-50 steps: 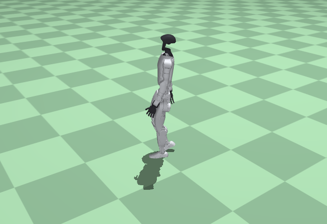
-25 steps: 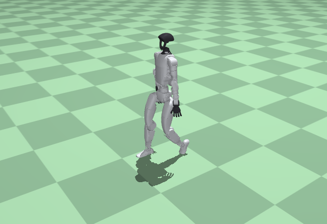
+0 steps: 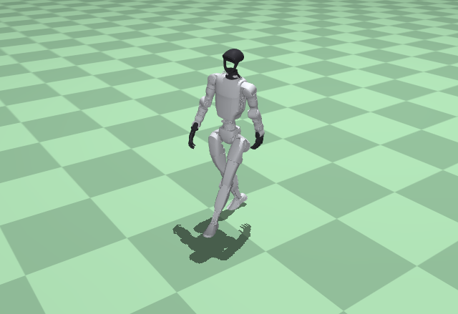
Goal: Walk run
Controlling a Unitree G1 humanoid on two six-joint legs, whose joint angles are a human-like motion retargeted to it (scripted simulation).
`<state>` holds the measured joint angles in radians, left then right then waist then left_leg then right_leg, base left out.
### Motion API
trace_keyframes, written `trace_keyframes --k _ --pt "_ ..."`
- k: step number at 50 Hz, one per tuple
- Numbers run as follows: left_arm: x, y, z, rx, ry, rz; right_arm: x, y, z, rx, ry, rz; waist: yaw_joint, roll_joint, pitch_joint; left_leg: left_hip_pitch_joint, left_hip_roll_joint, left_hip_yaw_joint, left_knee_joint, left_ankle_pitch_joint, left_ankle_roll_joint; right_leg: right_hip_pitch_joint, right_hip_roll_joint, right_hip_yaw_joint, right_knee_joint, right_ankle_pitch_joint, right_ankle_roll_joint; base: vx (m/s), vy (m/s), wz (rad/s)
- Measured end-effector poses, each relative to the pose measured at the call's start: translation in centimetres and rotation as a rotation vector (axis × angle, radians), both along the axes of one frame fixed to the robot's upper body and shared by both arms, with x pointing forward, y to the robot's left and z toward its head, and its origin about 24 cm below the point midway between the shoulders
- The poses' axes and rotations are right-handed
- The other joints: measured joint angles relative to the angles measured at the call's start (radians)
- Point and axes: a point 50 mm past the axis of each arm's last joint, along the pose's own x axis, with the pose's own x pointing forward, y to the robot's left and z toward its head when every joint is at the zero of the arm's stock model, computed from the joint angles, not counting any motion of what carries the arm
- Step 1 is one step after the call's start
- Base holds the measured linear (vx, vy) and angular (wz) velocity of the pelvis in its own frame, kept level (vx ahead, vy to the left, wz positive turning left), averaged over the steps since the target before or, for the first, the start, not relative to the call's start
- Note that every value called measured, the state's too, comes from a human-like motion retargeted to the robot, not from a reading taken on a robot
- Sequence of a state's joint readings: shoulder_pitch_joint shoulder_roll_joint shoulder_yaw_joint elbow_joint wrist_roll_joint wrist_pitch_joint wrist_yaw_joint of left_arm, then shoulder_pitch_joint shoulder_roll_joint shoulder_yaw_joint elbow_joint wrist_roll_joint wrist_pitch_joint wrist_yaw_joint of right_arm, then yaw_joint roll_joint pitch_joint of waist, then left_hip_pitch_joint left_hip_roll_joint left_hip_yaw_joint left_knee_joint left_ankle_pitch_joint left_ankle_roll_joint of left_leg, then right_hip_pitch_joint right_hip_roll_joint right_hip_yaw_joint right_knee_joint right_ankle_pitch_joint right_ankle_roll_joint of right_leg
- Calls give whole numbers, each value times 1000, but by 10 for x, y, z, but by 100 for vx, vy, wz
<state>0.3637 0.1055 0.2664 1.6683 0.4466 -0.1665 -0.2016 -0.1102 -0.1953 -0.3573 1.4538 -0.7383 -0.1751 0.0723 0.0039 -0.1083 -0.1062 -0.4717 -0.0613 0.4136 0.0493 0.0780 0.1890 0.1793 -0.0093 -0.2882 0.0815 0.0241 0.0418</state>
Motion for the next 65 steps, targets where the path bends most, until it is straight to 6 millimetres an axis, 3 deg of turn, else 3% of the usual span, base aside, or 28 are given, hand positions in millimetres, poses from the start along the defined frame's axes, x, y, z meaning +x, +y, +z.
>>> trace_keyframes --k 3,5,7,8,13,15,19,22,26,30,32,35,37,40,43,45,47,50,53,56,60,62,65 --pt "1 8 1 -6 34 -57 -28 11 -7 17 68 20 -17 -3 -36 16 -26 -104 47 7 46 2 -13 -4 100 238 55 111 10 27" --pt "14 15 -3 4 18 -95 -49 16 -11 14 135 22 -9 19 -34 31 -9 -178 94 -35 53 -29 -21 5 232 407 52 84 7 33" --pt "38 24 -10 38 -43 -130 -67 20 -13 18 203 27 -30 69 -23 105 40 -139 89 -71 49 -96 19 -8 406 486 7 75 2 77" --pt "49 27 -13 54 -77 -141 -74 21 -14 21 232 36 -39 84 -20 133 47 -145 79 -82 46 -123 40 8 456 492 12 67 1 71" --pt "162 41 -26 144 -416 -221 -106 26 -14 28 361 102 -89 137 5 253 31 -247 39 -130 29 -324 116 153 612 206 44 74 0 104" --pt "205 42 -22 159 -559 -262 -120 27 -14 13 374 84 -137 153 13 299 14 -317 18 -139 27 -378 95 150 570 117 43 63 -5 176" --pt "282 45 -3 179 -813 -346 -144 33 -12 25 436 10 -202 131 25 381 -45 -400 2 -173 28 -445 -32 114 340 101 57 66 -16 126" --pt "322 49 15 204 -950 -406 -156 40 -11 72 492 -44 -222 92 39 452 -89 -429 0 -210 23 -490 -98 116 160 80 46 65 -24 65" --pt "341 51 27 249 -1042 -443 -164 44 -9 121 535 -66 -231 91 52 539 -89 -454 5 -257 4 -557 -88 163 -65 16 39 64 -23 30" --pt "326 51 19 257 -1007 -446 -163 41 -10 106 531 -42 -214 102 44 594 -80 -431 27 -290 -18 -580 -55 180 -134 2 46 71 -27 -17" --pt "306 51 9 247 -947 -459 -161 39 -10 93 528 -40 -236 102 34 612 -78 -445 49 -277 -43 -582 -57 162 -67 0 -26 74 -29 68" --pt "262 52 -7 234 -785 -492 -163 38 -9 92 524 -51 -319 124 15 627 -44 -516 107 -190 -113 -546 -59 99 -48 85 -62 84 -39 131" --pt "224 52 -16 218 -644 -507 -165 38 -9 95 527 -57 -317 123 -11 624 -31 -504 167 -53 -187 -513 -51 98 -40 117 -56 89 -51 32" --pt "166 45 -24 185 -464 -488 -164 36 -9 92 538 -79 -302 108 -25 565 -38 -521 365 228 -329 -463 -58 108 -19 84 -77 84 -48 3" --pt "119 38 -24 146 -339 -383 -144 31 -11 80 503 -50 -270 56 -37 436 -67 -446 642 400 -397 -408 -63 151 -32 49 -109 73 -39 -42" --pt "94 32 -22 107 -275 -317 -123 27 -13 61 445 -26 -282 39 -36 347 -43 -411 768 376 -343 -371 -64 141 -37 21 -121 64 -35 13" --pt "75 25 -20 75 -226 -271 -96 24 -15 37 358 -4 -282 36 -27 260 10 -349 842 260 -254 -339 -52 137 -44 2 -127 64 -38 -5" --pt "49 15 -16 51 -163 -219 -54 22 -13 8 203 30 -219 15 -8 142 58 -252 844 116 -166 -301 -17 200 -49 -19 -145 54 -31 -104" --pt "27 6 -10 28 -100 -189 -19 20 -8 -11 56 53 -174 12 6 65 35 -249 676 34 -139 -260 18 237 -53 -43 -156 63 -25 -101" --pt "13 -3 -6 -9 -54 -183 9 18 -1 -23 -52 61 -143 33 27 29 24 -261 415 36 -124 -210 69 265 -54 -74 -168 56 -17 -74" --pt "7 -8 -4 -64 -36 -220 24 18 3 -20 -105 59 -118 51 43 13 8 -225 86 -20 -95 -130 117 277 -61 -114 -180 72 -17 -54" --pt "9 -6 -4 -73 -44 -250 21 19 2 -11 -92 57 -109 49 44 11 -29 -280 -30 -60 -134 -91 124 270 -62 -129 -183 81 -15 -47" --pt "13 3 -5 -52 -46 -283 4 21 -3 -1 -23 57 -91 35 38 13 -25 -243 -35 -57 -117 -51 129 288 -34 -141 -181 79 -11 -52"
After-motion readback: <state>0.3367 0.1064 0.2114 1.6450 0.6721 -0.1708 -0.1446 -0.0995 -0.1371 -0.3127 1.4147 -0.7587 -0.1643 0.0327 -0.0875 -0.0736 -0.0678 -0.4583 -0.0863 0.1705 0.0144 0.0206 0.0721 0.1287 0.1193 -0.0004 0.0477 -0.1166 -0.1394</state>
